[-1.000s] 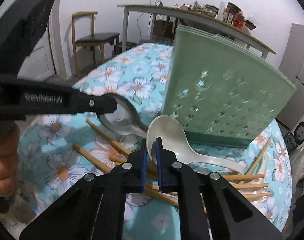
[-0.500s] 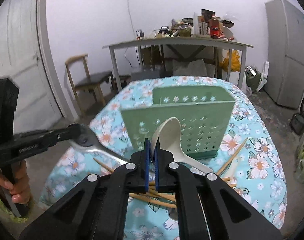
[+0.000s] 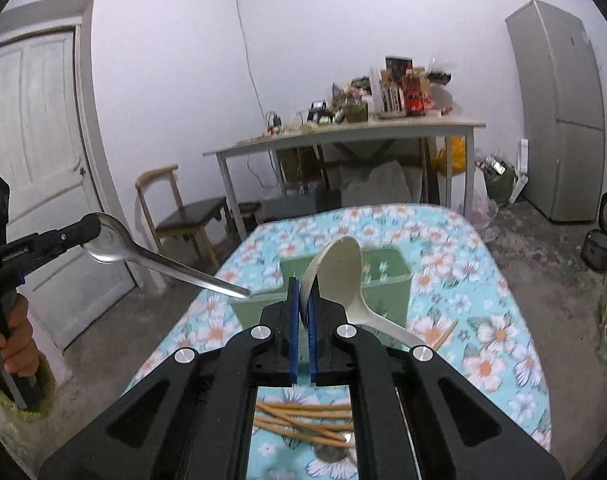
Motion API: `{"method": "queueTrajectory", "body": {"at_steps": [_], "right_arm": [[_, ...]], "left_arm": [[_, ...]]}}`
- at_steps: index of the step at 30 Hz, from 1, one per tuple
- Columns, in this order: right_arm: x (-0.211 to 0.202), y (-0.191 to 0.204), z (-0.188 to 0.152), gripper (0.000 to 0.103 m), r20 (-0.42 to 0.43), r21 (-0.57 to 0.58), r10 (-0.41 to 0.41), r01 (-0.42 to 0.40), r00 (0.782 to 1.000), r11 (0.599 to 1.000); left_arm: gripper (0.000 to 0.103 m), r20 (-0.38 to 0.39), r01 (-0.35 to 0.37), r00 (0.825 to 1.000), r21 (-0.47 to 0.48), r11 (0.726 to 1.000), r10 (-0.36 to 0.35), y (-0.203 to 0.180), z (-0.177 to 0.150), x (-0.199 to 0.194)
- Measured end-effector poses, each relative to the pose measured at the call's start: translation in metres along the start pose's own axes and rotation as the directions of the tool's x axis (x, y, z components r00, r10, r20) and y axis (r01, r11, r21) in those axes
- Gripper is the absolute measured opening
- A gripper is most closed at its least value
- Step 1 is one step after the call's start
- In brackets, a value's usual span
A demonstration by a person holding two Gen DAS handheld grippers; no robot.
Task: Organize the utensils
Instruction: 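Lift the white ladle up with the right tool over the green holder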
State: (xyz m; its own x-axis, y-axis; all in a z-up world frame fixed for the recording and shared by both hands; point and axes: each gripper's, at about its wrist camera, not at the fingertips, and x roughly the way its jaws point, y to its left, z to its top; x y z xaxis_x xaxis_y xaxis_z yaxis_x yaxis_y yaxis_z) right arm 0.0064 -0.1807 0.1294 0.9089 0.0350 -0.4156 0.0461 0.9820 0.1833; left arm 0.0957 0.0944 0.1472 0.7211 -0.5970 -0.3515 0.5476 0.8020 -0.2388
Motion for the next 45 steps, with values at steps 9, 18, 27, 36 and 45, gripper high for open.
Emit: {"method": "queueTrajectory", "body": {"at_steps": [9, 18, 27, 36, 45], "right_arm": [[-0.026, -0.009, 0.051, 0.004, 0.137, -0.015, 0.055, -0.053, 0.989, 0.998], [-0.015, -0.021, 0.092, 0.004, 0.187, -0.014, 0.155, -0.155, 0.97, 0.988], [0.021, -0.034, 0.092, 0.004, 0.108, 0.054, 0.241, -0.248, 0.965, 0.967], [0.036, -0.045, 0.083, 0.004, 0.062, 0.116, 0.287, -0.293, 0.956, 0.949], [0.064, -0.049, 0.076, 0.004, 0.004, 0.154, 0.303, -0.3, 0.953, 0.941]], "left_arm": [[0.002, -0.022, -0.135, 0.99, 0.163, 0.977, 0.14, -0.018, 0.012, 0.03], [0.002, -0.101, -0.157, 0.976, 0.272, 0.949, 0.191, -0.03, 0.0, 0.089], [0.002, -0.179, -0.141, 0.964, 0.284, 0.948, 0.197, -0.03, -0.019, 0.133], [0.002, -0.177, -0.118, 0.97, 0.266, 0.957, 0.169, -0.031, -0.024, 0.145], [0.003, -0.184, -0.06, 0.979, 0.175, 0.983, 0.092, -0.022, -0.017, 0.144]]}}
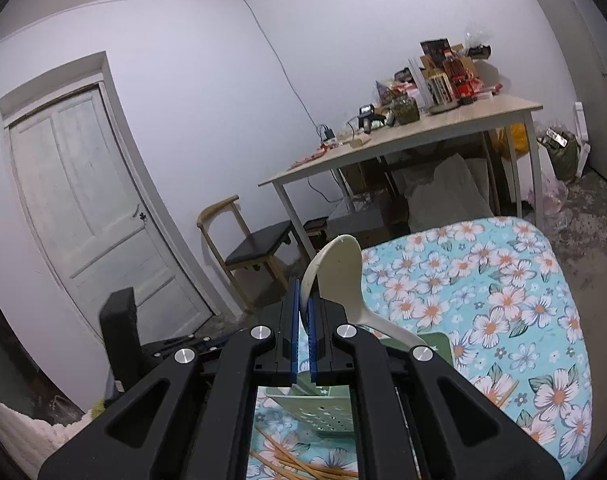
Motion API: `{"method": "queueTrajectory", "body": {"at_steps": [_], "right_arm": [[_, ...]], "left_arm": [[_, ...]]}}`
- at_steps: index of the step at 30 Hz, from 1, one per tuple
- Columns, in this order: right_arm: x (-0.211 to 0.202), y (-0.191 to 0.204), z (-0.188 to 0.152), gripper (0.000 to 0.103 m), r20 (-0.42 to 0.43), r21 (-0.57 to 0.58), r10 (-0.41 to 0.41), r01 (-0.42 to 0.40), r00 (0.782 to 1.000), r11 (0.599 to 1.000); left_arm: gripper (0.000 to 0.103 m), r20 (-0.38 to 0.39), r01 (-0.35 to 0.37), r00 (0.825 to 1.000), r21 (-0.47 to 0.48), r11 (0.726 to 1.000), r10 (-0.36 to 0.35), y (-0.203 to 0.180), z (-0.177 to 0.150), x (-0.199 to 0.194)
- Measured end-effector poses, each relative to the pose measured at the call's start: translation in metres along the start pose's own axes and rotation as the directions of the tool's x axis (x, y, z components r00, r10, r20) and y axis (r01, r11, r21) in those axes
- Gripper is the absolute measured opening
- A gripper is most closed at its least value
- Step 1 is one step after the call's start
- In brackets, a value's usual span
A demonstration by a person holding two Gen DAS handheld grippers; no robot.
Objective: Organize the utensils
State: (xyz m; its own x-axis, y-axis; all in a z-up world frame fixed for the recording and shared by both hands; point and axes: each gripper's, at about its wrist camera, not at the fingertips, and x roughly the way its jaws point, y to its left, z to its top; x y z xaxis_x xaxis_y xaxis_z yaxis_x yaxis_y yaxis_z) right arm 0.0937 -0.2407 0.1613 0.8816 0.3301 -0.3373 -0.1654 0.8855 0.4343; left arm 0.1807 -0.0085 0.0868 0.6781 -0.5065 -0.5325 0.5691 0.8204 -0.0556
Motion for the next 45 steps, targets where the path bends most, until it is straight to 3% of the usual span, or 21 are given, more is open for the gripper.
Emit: {"method": "queueTrajectory", "body": {"at_steps": [5, 11, 18, 23, 28, 38, 45], "right_arm": [[0.021, -0.014, -0.012, 0.004, -0.055, 0.024, -0.026, 0.028, 0.998, 0.999], [0.037, -0.025, -0.021, 0.004, -0.097, 0.027, -0.066, 0.069, 0.993, 0.997], [0.046, -0.025, -0.027, 0.009, -0.13, 0.014, -0.1, 0.103, 0.986, 0.995], [0.039, -0.028, -0.028, 0.024, -0.121, 0.019, -0.11, 0.113, 0.987, 0.993], [0.023, -0.024, -0.022, 0.037, -0.066, 0.015, -0.1, 0.101, 0.993, 0.995], [-0.015, -0.027, -0.015, 0.04, 0.024, 0.028, -0.119, 0.119, 0.993, 0.993], [-0.041, -0.033, -0.036, 0.05, 0.011, 0.034, -0.197, 0.196, 0.98, 0.98]], "left_arm": [[0.003, 0.004, 0.019, 1.0, -0.024, 1.0, -0.019, 0.002, 0.001, 0.002], [0.003, 0.041, -0.007, 0.999, 0.02, 1.0, 0.006, -0.006, 0.012, -0.006], [0.005, 0.005, 0.005, 1.0, 0.051, 0.999, -0.005, -0.017, 0.015, 0.003], [0.027, 0.03, 0.024, 0.999, 0.012, 1.0, -0.025, -0.012, 0.015, 0.0], [0.036, 0.055, 0.035, 0.998, -0.043, 0.998, -0.033, -0.002, 0.016, -0.006], [0.054, 0.147, 0.042, 0.989, -0.089, 0.995, -0.029, 0.001, 0.014, -0.032], [0.07, 0.182, 0.064, 0.982, -0.105, 0.992, -0.044, -0.002, -0.007, -0.056]]}}
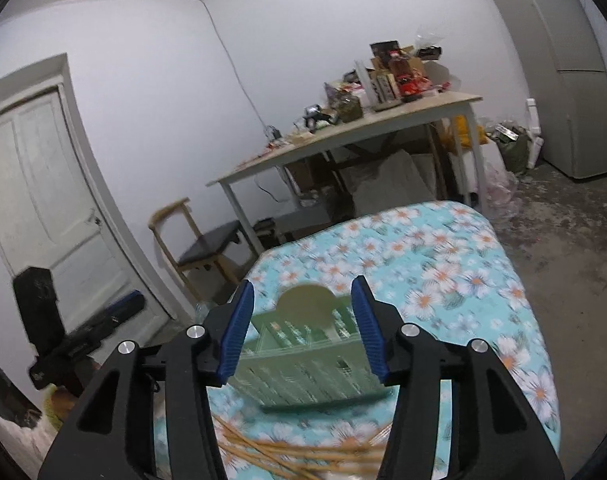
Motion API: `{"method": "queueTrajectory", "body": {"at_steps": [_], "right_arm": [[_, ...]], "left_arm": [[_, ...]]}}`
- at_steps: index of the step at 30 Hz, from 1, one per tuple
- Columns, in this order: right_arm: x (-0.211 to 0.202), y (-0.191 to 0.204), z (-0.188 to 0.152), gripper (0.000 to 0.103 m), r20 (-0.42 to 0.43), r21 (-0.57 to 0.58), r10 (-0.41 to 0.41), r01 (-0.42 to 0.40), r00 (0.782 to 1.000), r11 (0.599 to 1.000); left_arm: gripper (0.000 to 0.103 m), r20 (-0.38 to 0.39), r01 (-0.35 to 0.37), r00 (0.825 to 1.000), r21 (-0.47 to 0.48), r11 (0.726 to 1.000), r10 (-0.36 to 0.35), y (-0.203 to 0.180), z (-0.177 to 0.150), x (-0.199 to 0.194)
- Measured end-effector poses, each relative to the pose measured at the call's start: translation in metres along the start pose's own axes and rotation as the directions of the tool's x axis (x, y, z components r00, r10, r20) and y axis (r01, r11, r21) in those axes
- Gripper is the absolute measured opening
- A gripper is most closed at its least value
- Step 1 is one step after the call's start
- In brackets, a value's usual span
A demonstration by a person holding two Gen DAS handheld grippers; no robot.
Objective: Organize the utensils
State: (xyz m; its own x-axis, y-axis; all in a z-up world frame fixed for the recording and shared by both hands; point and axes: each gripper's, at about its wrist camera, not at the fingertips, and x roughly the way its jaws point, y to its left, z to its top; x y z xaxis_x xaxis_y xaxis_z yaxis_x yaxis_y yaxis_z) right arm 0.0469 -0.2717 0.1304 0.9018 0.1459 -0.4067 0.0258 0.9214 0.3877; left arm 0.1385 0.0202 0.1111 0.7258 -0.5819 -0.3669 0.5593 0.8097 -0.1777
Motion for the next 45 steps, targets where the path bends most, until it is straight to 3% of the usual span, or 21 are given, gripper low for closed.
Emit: {"method": "queueTrajectory", "body": {"at_steps": [8, 14, 17, 20, 23, 29, 34, 40, 45], "right_arm": [[-0.01, -0.023, -0.057, 0.05, -0.138, 0.068, -0.079, 0.089, 0.987, 0.994], [-0.01, -0.038, -0.106, 0.05, -0.259, 0.098, -0.131, 0.161, 0.957, 0.982], [-0.009, -0.043, -0.124, 0.05, -0.307, 0.113, -0.145, 0.188, 0.941, 0.976], [-0.009, -0.047, -0.135, 0.05, -0.329, 0.138, -0.143, 0.198, 0.933, 0.97], [-0.009, -0.047, -0.137, 0.05, -0.338, 0.142, -0.146, 0.204, 0.93, 0.969], [-0.005, -0.049, -0.141, 0.05, -0.352, 0.143, -0.151, 0.213, 0.924, 0.966], [0.002, -0.055, -0.147, 0.05, -0.376, 0.159, -0.145, 0.217, 0.915, 0.963], [0.013, -0.057, -0.153, 0.049, -0.404, 0.164, -0.127, 0.208, 0.906, 0.964], [0.018, -0.06, -0.154, 0.046, -0.416, 0.172, -0.121, 0.208, 0.901, 0.963]], "left_arm": [[0.076, -0.094, 0.058, 0.994, 0.023, 0.998, -0.056, -0.009, -0.041, -0.007], [0.076, -0.231, 0.116, 0.969, 0.114, 0.987, -0.087, -0.034, -0.092, 0.0], [0.076, -0.305, 0.092, 0.952, 0.24, 0.967, -0.015, -0.052, -0.121, 0.012], [0.076, -0.384, 0.08, 0.919, 0.397, 0.914, 0.087, -0.072, -0.154, 0.034], [0.076, -0.399, 0.084, 0.91, 0.449, 0.89, 0.115, -0.08, -0.168, 0.047], [0.076, -0.411, 0.071, 0.905, 0.399, 0.914, 0.109, -0.079, -0.164, 0.073], [0.076, -0.406, 0.023, 0.907, 0.307, 0.951, 0.109, -0.068, -0.153, 0.093], [0.076, -0.401, -0.027, 0.907, 0.254, 0.967, 0.13, -0.055, -0.151, 0.104], [0.076, -0.362, -0.017, 0.927, 0.235, 0.972, 0.103, -0.054, -0.145, 0.089]]}}
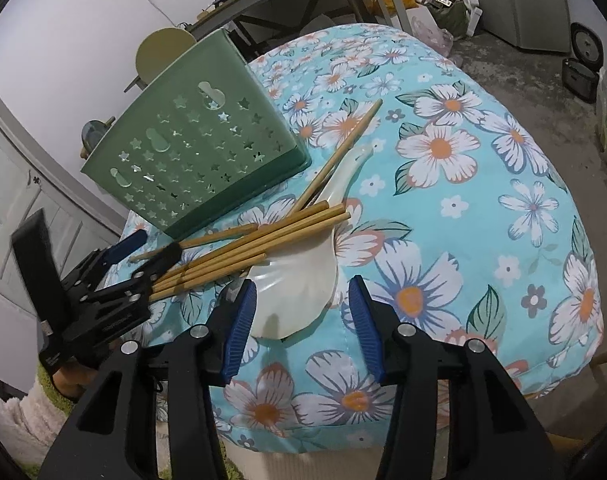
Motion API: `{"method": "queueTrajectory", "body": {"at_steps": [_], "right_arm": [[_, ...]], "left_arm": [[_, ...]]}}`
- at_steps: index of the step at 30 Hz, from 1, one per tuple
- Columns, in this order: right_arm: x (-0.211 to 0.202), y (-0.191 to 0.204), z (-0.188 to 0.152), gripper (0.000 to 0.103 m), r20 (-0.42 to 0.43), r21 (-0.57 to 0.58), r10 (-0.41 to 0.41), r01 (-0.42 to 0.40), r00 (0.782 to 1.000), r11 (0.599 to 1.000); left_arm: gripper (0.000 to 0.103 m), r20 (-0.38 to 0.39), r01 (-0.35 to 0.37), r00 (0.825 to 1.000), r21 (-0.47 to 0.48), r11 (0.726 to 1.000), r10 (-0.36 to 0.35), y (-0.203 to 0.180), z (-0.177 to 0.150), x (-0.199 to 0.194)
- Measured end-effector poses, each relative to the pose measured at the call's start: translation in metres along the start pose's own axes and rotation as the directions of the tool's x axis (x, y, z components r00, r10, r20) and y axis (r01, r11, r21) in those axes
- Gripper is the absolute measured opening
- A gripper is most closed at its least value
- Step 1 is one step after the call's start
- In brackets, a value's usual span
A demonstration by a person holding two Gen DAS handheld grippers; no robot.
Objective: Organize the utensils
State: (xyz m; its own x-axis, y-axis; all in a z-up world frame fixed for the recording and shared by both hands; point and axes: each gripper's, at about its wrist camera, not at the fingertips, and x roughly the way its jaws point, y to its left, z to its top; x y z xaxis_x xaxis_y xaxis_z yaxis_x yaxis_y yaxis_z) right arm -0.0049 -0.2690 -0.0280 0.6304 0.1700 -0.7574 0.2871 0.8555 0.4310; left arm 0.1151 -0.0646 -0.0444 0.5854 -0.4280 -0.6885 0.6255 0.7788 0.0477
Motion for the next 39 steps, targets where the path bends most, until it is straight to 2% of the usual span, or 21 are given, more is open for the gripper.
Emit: {"method": "queueTrajectory", "body": {"at_steps": [6, 16, 21, 22, 26, 30, 36, 39], "right_arm": [[-0.002, -0.001, -0.001, 0.044, 0.007, -0.011, -0.025, 0.025, 1.0, 1.0], [-0.007, -0.002, -0.008, 0.044, 0.011, 0.009, -0.02, 0.02, 1.0, 1.0], [-0.012, -0.005, -0.008, 0.044, 0.023, 0.031, -0.024, 0.023, 0.999, 0.999], [-0.013, -0.005, -0.008, 0.044, 0.025, 0.035, -0.027, 0.026, 0.999, 0.999], [-0.015, -0.007, -0.007, 0.044, 0.032, 0.044, -0.034, 0.032, 0.999, 0.999], [-0.015, -0.008, -0.007, 0.044, 0.035, 0.048, -0.036, 0.034, 0.999, 0.998], [-0.013, -0.015, -0.006, 0.044, 0.032, 0.069, -0.039, 0.037, 0.999, 0.997], [-0.014, -0.019, -0.005, 0.044, 0.035, 0.078, -0.04, 0.037, 0.999, 0.996]], "left_arm": [[0.076, 0.058, 0.05, 0.997, -0.017, 0.999, -0.049, 0.003, -0.002, -0.025], [0.076, 0.108, 0.155, 0.982, 0.03, 0.987, -0.158, -0.019, -0.012, -0.055], [0.075, 0.126, 0.213, 0.966, 0.115, 0.97, -0.226, -0.039, -0.019, -0.063], [0.07, 0.129, 0.223, 0.962, 0.143, 0.964, -0.242, -0.044, -0.021, -0.063], [0.056, 0.099, 0.252, 0.952, 0.286, 0.925, -0.29, -0.071, -0.026, -0.06], [0.05, 0.07, 0.236, 0.954, 0.427, 0.873, -0.292, -0.098, -0.034, -0.052], [0.043, 0.095, 0.133, 0.966, 0.611, 0.781, -0.239, -0.13, -0.046, -0.04], [0.033, 0.087, 0.111, 0.972, 0.644, 0.757, -0.217, -0.138, -0.047, -0.027]]}}
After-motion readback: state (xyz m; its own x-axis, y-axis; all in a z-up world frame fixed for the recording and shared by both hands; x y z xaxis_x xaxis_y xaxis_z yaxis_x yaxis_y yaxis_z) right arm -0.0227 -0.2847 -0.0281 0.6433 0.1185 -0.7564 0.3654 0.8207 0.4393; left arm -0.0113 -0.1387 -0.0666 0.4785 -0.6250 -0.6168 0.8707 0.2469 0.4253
